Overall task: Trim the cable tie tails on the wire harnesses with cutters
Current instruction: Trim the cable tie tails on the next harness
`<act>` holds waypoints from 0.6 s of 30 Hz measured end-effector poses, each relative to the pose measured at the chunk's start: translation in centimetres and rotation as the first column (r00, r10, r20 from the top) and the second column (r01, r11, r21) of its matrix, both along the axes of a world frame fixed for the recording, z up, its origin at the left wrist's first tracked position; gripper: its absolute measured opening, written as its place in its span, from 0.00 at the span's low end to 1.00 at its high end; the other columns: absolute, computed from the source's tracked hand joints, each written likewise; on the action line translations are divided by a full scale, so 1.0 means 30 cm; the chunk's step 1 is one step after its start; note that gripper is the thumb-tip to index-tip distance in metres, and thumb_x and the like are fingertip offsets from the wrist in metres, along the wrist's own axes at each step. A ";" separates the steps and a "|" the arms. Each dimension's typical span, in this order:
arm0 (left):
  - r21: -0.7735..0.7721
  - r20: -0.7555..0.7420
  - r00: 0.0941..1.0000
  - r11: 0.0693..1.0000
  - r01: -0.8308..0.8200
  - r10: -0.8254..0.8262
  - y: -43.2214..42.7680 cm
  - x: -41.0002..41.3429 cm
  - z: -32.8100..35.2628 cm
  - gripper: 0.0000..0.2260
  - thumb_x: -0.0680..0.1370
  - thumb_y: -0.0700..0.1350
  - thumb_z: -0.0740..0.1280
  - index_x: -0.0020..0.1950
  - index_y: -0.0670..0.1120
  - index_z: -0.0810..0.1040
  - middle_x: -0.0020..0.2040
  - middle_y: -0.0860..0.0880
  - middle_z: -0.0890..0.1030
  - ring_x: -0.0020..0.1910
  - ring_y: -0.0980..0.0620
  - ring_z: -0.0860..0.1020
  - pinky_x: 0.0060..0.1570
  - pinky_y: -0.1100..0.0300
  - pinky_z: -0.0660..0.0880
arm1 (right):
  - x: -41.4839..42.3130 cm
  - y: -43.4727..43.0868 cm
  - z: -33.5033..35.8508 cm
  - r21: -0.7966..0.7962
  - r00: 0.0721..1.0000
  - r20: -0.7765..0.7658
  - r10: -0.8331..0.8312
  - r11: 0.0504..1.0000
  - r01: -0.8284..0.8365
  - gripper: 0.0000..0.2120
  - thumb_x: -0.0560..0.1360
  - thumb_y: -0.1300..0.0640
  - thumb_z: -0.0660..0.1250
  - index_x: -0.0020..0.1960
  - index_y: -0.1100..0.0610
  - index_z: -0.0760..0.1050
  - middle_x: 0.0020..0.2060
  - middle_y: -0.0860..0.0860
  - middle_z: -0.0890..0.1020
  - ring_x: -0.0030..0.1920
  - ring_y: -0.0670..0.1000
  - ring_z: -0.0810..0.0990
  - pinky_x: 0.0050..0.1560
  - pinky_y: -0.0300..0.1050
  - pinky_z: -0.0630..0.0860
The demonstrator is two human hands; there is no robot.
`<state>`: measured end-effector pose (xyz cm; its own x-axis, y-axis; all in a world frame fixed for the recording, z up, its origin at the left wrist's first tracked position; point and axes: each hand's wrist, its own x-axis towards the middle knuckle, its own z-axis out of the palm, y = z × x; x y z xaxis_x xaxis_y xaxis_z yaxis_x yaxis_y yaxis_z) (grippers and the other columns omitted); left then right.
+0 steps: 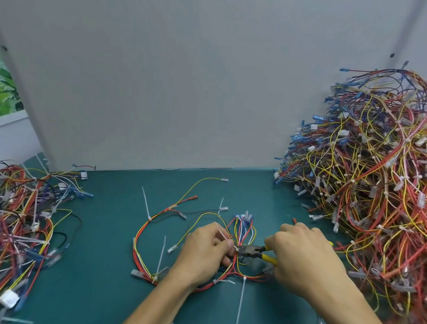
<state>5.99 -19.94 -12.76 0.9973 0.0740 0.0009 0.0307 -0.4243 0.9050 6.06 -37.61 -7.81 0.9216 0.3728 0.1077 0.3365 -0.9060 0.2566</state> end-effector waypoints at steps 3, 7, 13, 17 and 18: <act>0.002 0.005 1.000 1.000 0.002 -0.002 0.000 0.001 -0.003 0.05 0.76 0.40 0.65 0.41 0.48 0.76 0.34 0.51 0.83 0.29 0.57 0.79 0.27 0.67 0.67 | 0.001 -0.004 -0.004 0.007 1.000 -0.001 0.005 1.000 -0.005 0.09 0.74 0.54 0.62 0.53 0.50 0.76 0.50 0.50 0.76 0.56 0.57 0.74 0.45 0.48 0.61; 0.001 0.011 1.000 1.000 -0.001 0.001 0.000 -0.001 -0.002 0.05 0.76 0.40 0.65 0.42 0.47 0.76 0.34 0.51 0.83 0.29 0.58 0.79 0.26 0.69 0.67 | 0.004 -0.006 -0.008 0.023 1.000 0.007 0.010 1.000 -0.010 0.11 0.74 0.52 0.62 0.55 0.50 0.76 0.50 0.50 0.76 0.56 0.57 0.74 0.45 0.48 0.61; 0.026 0.019 1.000 1.000 0.003 -0.003 -0.001 -0.004 0.001 0.05 0.76 0.40 0.65 0.41 0.48 0.77 0.34 0.50 0.84 0.30 0.57 0.79 0.30 0.63 0.68 | 0.002 -0.010 -0.005 0.057 1.000 0.011 0.012 0.998 -0.013 0.11 0.74 0.52 0.62 0.55 0.50 0.77 0.45 0.49 0.73 0.54 0.56 0.74 0.44 0.47 0.61; 0.024 0.023 1.000 1.000 0.001 -0.002 0.000 -0.005 0.000 0.05 0.76 0.40 0.65 0.41 0.49 0.76 0.34 0.50 0.84 0.30 0.57 0.79 0.29 0.64 0.68 | 0.001 -0.010 -0.003 0.073 1.000 -0.003 0.028 0.997 -0.028 0.09 0.74 0.53 0.62 0.53 0.49 0.76 0.42 0.49 0.68 0.54 0.56 0.75 0.44 0.46 0.61; 0.025 0.023 1.000 1.000 0.001 -0.002 0.000 -0.004 0.000 0.05 0.76 0.40 0.65 0.41 0.49 0.76 0.34 0.50 0.84 0.30 0.57 0.79 0.29 0.65 0.68 | 0.001 -0.011 -0.002 0.079 1.000 -0.007 0.029 0.996 -0.028 0.09 0.74 0.53 0.62 0.52 0.49 0.77 0.42 0.49 0.68 0.54 0.56 0.75 0.43 0.46 0.61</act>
